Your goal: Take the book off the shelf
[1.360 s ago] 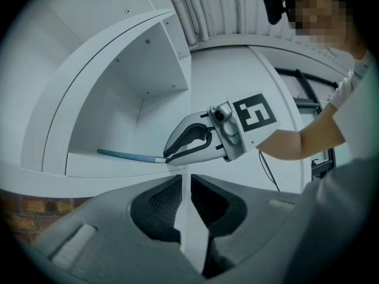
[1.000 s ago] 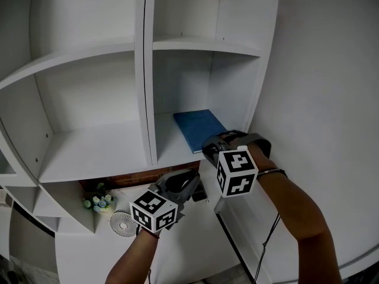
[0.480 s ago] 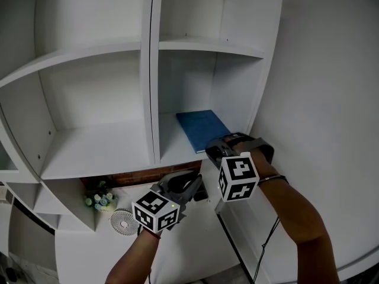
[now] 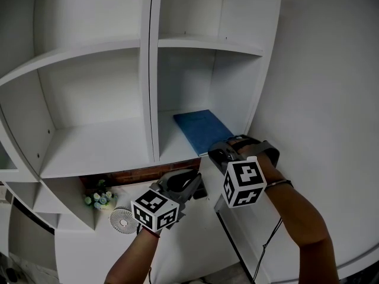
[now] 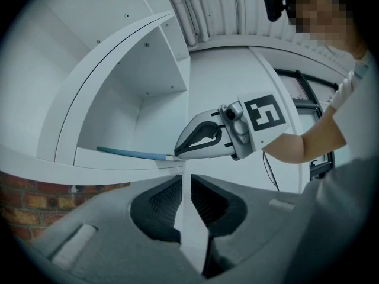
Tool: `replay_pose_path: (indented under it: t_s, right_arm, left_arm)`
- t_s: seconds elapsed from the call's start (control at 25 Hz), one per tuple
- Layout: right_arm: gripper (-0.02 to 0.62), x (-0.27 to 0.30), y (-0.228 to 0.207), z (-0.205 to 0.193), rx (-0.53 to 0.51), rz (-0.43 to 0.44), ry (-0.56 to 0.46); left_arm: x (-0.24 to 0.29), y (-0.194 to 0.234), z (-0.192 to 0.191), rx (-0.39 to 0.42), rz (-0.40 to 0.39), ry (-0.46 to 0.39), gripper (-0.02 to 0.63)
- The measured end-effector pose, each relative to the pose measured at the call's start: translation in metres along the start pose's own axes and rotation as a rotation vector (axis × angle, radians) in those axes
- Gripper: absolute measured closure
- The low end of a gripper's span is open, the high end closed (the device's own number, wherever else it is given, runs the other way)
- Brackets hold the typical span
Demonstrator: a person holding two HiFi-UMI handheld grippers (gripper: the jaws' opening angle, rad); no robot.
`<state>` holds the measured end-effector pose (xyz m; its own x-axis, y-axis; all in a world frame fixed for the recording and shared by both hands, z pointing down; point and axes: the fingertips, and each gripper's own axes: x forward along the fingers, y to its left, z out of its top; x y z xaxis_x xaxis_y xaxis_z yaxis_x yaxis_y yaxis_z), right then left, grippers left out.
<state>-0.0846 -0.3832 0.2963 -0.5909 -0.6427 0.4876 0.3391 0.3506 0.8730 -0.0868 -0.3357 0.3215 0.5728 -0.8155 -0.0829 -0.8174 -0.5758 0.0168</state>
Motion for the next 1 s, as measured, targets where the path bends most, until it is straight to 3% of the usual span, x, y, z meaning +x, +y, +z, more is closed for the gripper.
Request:
replay_pose_path:
  t_s: [0.52, 0.84, 1.0]
  right_arm:
    - [0.574, -0.008, 0.002, -0.003, 0.083, -0.074, -0.031]
    - [0.467, -0.002, 0.007, -0.001, 0.08, -0.113, -0.034]
    - [0.465, 0.006, 0.004, -0.001, 0.046, -0.178, -0.021]
  left_arm:
    - [0.001, -0.008, -0.002, 0.0, -0.018, 0.011, 0.554]
    - [0.001, -0.008, -0.004, -0.001, -0.019, 0.017, 0.554]
    - [0.001, -0.007, -0.007, -0.004, -0.016, 0.022, 0.554]
